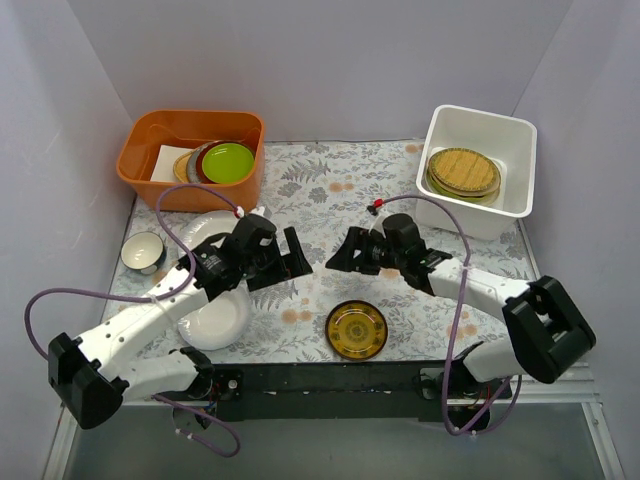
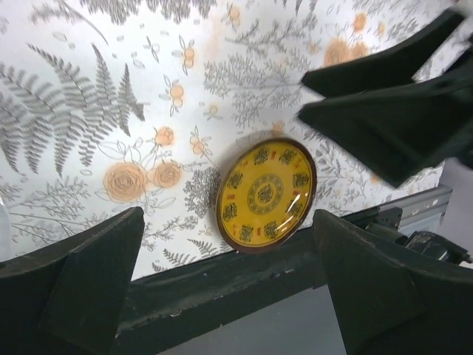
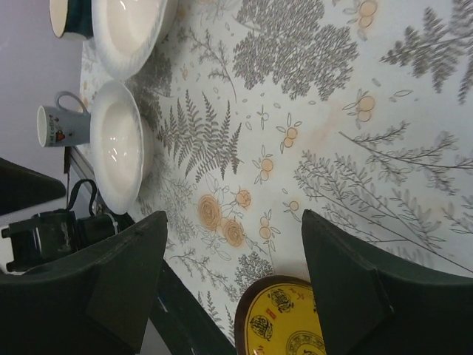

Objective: Place the plates into the plastic bin on the countertop
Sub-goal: Pick up the plate at the center of the board.

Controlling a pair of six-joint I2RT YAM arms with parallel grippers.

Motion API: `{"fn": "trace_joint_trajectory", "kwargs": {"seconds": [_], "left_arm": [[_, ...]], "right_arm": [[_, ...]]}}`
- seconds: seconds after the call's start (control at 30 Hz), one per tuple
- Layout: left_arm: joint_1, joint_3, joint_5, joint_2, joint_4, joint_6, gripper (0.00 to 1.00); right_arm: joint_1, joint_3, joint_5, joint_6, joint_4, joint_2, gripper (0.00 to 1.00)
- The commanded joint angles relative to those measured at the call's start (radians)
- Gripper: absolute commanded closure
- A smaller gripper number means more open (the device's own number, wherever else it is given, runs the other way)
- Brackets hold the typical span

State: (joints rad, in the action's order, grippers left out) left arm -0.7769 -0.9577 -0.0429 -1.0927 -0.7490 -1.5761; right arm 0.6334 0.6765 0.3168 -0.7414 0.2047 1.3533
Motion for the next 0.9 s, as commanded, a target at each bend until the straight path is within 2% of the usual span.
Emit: {"fn": "trace_joint_trajectory", "kwargs": {"seconds": [0.0, 0.1, 0.47, 0.67, 0.87], "left_arm": [[0.086, -0.117, 0.034, -0.021, -0.064, 0.131, 0.02], [0.154, -0.171, 0.041, -0.032, -0.078, 0.171, 0.02], [0.471, -0.236, 0.345, -0.038, -0.067, 0.274, 0.02], [0.579, -0.237, 0.417, -0.033, -0.095, 0.327, 0.02], [0.628, -0.248, 0.456, -0.024, -0.116, 0.361, 0.02]], "right_arm": [[0.081, 0.047, -0.002, -0.058, 0.153, 0.105, 0.2], [0.124, 0.081, 0.001, -0.09, 0.202, 0.183, 0.2], [0.201, 0.204, 0.039, -0.225, 0.418, 0.435, 0.2], [0.253, 0.354, 0.056, -0.243, 0.391, 0.539, 0.2], [0.29, 0.454, 0.053, -0.308, 0.398, 0.651, 0.21]]}}
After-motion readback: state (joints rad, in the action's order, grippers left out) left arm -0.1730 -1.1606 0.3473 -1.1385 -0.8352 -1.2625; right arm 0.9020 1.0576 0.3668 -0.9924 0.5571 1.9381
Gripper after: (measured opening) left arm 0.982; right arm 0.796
